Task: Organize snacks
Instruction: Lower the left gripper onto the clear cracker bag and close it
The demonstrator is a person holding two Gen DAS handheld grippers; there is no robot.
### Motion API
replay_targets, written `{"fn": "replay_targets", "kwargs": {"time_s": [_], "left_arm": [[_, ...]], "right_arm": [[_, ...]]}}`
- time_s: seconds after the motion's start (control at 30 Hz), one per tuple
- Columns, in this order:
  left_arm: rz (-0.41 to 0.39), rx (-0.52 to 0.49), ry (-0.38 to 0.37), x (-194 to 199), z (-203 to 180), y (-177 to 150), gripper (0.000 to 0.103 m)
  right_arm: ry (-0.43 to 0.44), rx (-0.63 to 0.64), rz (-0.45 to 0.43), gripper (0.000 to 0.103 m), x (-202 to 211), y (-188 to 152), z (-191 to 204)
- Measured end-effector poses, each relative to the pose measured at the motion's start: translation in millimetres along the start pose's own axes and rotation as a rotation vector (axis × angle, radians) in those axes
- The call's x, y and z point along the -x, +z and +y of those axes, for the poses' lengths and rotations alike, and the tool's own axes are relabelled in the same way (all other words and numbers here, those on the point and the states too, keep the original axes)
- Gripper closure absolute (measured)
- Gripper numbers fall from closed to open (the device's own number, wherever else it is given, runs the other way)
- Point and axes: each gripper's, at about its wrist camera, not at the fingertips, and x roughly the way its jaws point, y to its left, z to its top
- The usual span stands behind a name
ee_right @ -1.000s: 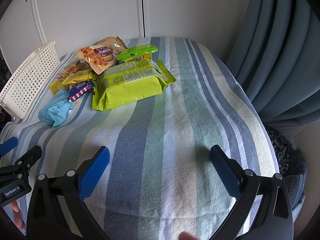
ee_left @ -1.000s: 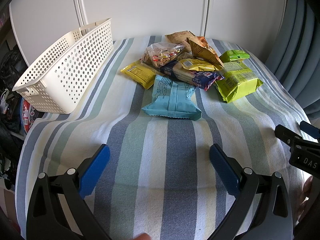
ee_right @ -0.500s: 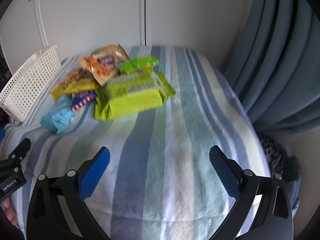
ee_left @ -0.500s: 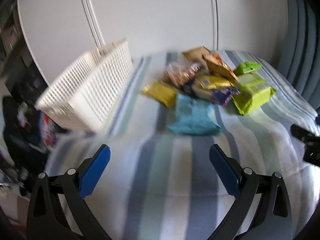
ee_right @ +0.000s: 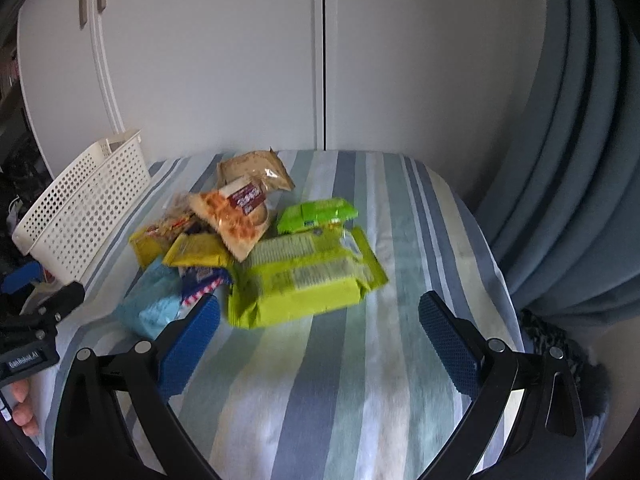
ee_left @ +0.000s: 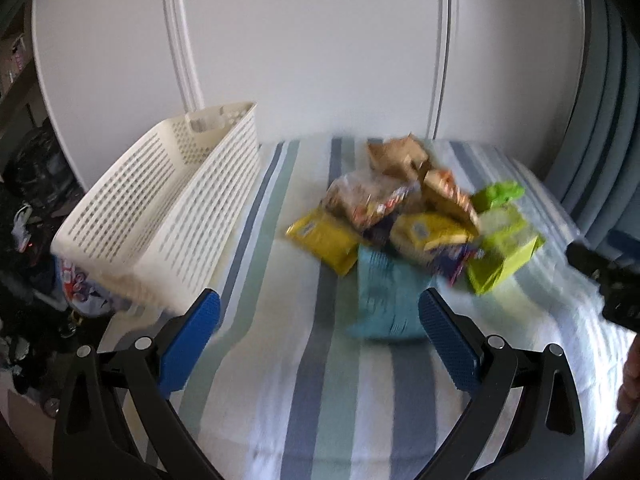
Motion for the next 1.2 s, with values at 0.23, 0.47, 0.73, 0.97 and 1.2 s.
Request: {"fn": "replay_targets", "kwargs": {"time_s": [0.23,0.47,0.73,0.97,1.2], "left_arm": [[0.035,0.068,-0.069,-43,2,45,0.002],[0.098,0.138,-0.069,-90,4,69,0.002],[0.143,0.153,-0.076,-125,-1,86,0.002],[0.213,0.197,-0.107,-155,-3,96,0.002],[0.285,0.265,-0.158,-181,2,93,0.002]], "right_arm": [[-0.014,0.039,0.021,0.005,-30,20,-4],[-0.018,0.015,0.073,0.005,-69,40,-17],[-0.009,0.018,0.101,0.005,-100,60,-11],[-0.043,0.058,0.143,0.005,-129,68,1],[-0.079,0.084,0.192,0.005,-154,70,10]]}}
